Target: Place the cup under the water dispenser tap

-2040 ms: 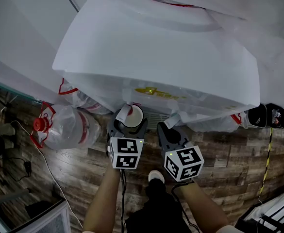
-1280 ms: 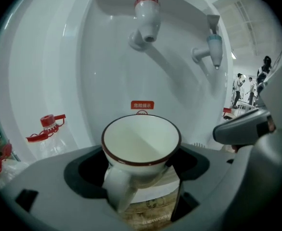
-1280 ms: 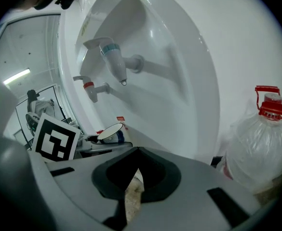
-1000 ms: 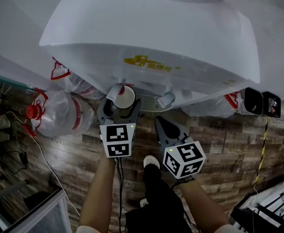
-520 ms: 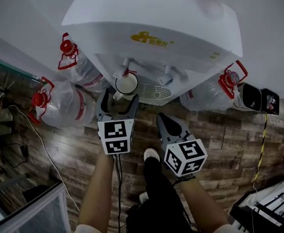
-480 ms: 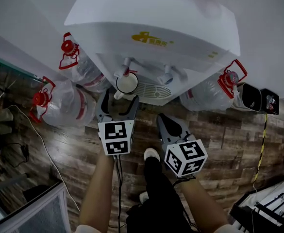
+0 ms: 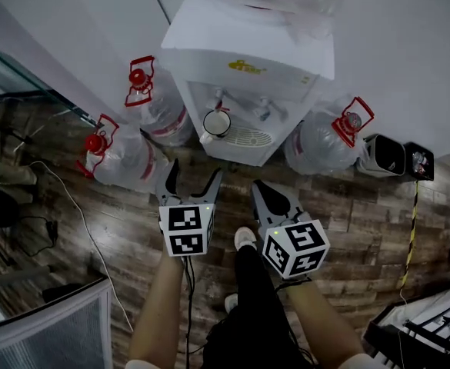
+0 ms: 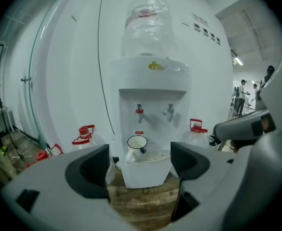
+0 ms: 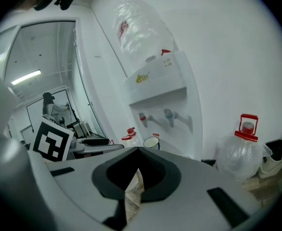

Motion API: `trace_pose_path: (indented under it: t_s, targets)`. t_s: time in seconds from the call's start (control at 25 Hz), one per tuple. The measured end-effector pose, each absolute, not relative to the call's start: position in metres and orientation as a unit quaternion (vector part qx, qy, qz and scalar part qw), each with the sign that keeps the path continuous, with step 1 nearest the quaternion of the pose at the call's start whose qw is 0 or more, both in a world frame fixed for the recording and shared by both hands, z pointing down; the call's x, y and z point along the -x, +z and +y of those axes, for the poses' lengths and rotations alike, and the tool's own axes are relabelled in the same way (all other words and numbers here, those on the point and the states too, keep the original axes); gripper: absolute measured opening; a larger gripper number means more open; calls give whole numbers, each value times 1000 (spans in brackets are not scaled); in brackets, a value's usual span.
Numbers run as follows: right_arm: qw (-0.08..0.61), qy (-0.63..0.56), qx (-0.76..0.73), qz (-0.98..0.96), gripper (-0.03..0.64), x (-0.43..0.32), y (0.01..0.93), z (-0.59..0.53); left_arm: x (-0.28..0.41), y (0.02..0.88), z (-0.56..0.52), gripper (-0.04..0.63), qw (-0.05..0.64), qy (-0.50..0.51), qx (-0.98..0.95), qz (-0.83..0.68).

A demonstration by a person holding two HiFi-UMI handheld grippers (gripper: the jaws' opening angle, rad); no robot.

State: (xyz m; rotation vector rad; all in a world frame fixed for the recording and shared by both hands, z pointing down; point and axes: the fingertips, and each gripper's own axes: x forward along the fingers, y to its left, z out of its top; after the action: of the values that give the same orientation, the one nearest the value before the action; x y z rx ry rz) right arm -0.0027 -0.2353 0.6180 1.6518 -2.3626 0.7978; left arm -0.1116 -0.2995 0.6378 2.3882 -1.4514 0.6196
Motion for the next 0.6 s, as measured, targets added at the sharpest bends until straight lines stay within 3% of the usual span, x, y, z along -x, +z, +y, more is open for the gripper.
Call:
trace_pose_path:
  t_s: [0.6]
  targets:
    - [78,202,-561,-799,20,26,427,-107,135,442,-139,386,150,180,-843,-485]
